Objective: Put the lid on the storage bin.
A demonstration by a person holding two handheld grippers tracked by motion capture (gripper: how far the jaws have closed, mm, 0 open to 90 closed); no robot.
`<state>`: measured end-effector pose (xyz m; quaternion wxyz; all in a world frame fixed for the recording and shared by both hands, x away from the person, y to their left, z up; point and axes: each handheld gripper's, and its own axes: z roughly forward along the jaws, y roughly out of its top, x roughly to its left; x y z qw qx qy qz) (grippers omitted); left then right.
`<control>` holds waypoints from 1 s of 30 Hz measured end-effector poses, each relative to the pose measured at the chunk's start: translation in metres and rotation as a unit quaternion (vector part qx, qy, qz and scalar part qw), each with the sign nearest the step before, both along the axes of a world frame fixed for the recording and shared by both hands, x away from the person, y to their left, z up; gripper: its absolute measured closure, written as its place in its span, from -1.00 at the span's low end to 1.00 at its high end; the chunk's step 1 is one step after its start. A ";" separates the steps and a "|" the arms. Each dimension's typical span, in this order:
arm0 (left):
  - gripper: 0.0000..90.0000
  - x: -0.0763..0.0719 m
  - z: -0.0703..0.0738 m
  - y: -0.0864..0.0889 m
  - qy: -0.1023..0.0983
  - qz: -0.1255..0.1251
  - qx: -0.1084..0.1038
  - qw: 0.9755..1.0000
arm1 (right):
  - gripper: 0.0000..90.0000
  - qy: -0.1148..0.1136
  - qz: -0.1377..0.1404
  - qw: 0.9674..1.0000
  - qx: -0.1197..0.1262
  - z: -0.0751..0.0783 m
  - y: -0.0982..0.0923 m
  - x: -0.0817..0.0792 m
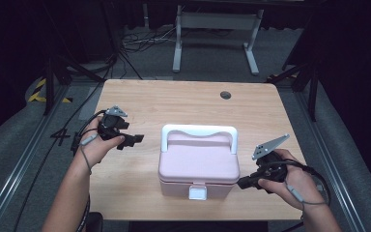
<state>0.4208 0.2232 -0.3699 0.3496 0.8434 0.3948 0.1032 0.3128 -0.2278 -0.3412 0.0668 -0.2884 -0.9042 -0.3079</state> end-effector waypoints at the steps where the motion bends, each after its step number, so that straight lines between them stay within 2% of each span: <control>1: -0.53 0.000 0.000 0.000 0.000 0.001 0.000 1.000 | 1.00 0.000 0.000 1.000 -0.003 0.000 0.000 0.000; 5: -0.53 -0.001 0.000 0.001 0.000 0.001 -0.003 1.000 | 1.00 0.005 0.001 1.000 -0.010 0.000 -0.002 -0.001; 13: -0.53 -0.003 0.000 0.001 0.000 0.005 -0.003 1.000 | 1.00 -0.005 0.010 0.999 0.030 0.009 -0.009 -0.002; 20: -0.52 -0.013 0.000 0.008 -0.009 0.014 -0.009 1.000 | 0.82 -0.038 0.007 0.996 0.081 0.023 -0.013 0.002; 23: -0.52 -0.018 -0.002 0.014 -0.011 0.022 -0.009 1.000 | 0.67 -0.055 0.008 0.993 0.102 0.030 -0.013 0.005; 25: -0.52 -0.022 -0.002 0.017 -0.011 0.028 -0.010 1.000 | 0.54 -0.067 0.003 0.990 0.121 0.033 -0.014 0.008; 28: -0.52 -0.027 -0.002 0.024 -0.012 0.041 -0.012 0.999 | 0.29 -0.094 -0.020 0.983 0.159 0.037 -0.017 0.016; 30: -0.52 -0.030 -0.003 0.028 -0.014 0.045 -0.013 0.999 | 0.25 -0.120 -0.037 0.977 0.170 0.039 -0.020 0.021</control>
